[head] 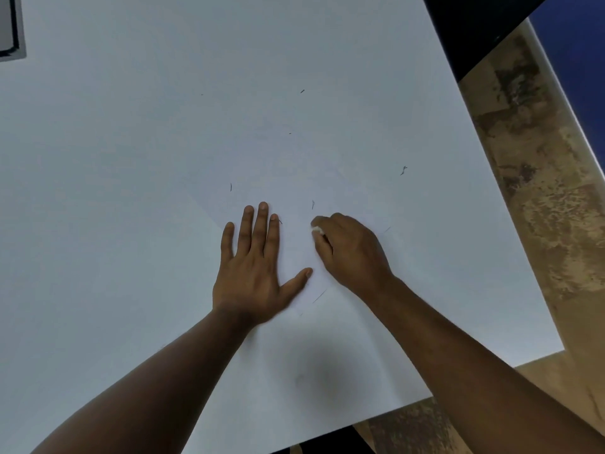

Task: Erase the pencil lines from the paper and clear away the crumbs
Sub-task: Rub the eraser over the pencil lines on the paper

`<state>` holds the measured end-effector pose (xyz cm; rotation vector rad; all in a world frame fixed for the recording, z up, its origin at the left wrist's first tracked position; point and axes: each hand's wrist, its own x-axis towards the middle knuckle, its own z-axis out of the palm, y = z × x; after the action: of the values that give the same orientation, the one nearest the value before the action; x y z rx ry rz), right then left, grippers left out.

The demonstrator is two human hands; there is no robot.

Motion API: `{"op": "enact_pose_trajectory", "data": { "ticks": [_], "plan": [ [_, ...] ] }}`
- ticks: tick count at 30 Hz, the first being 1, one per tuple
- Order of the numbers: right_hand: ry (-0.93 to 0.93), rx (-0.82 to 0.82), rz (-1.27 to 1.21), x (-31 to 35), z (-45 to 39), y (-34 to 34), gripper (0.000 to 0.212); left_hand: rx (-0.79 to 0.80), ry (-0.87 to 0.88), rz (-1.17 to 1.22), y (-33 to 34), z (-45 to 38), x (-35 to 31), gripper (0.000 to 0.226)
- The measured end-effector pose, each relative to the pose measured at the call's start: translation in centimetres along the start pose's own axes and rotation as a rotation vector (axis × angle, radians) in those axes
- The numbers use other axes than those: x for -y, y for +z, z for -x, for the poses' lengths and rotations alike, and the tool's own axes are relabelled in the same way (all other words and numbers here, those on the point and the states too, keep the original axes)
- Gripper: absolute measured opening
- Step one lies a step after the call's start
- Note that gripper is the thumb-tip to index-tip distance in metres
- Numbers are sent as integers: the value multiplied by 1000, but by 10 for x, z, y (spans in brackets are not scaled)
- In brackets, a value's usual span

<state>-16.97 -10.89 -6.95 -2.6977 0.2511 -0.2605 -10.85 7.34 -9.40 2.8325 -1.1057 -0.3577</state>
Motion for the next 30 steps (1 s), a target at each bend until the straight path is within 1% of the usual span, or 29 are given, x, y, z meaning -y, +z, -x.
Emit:
{"op": "enact_pose_trajectory", "data": {
  "ticks": [2,3,5,6,8,12,15,17,19,22,23,25,28,30],
  "plan": [
    [-16,-50,107,-18,-6,-3,13,-19,7,3,1,0,-1,100],
    [19,-94,157,-31,-13,-7,11,-25,11,5,1,0,-1,100],
    [167,-157,179,-58,-23,-21,12,-22,12,9,2,0,-1,99],
    [217,-166,167,-67,-25,-27,13,-23,12,9,2,0,-1,99],
    [238,-164,118,-74,-24,-34,16,-33,12,10,3,0,-1,97],
    [289,-161,-86,-42,-5,-31,20,-46,24,20,5,0,1,84],
    [213,-94,-177,8,23,-11,17,-45,30,36,6,0,1,78],
    [126,-28,-175,33,37,-1,15,-42,34,33,6,0,2,77],
    [48,19,-117,42,43,5,15,-43,38,21,7,0,3,77],
    [-6,1,32,27,38,3,16,-49,31,27,7,0,2,76],
    [12,-10,90,16,34,0,15,-49,30,31,7,0,1,76],
    [140,-10,154,-9,23,-13,16,-46,30,41,8,0,1,75],
    [273,-111,134,-34,15,-26,17,-49,30,47,7,1,2,75],
    [300,-123,88,-36,14,-26,19,-50,28,49,7,1,2,76]
  ]
}}
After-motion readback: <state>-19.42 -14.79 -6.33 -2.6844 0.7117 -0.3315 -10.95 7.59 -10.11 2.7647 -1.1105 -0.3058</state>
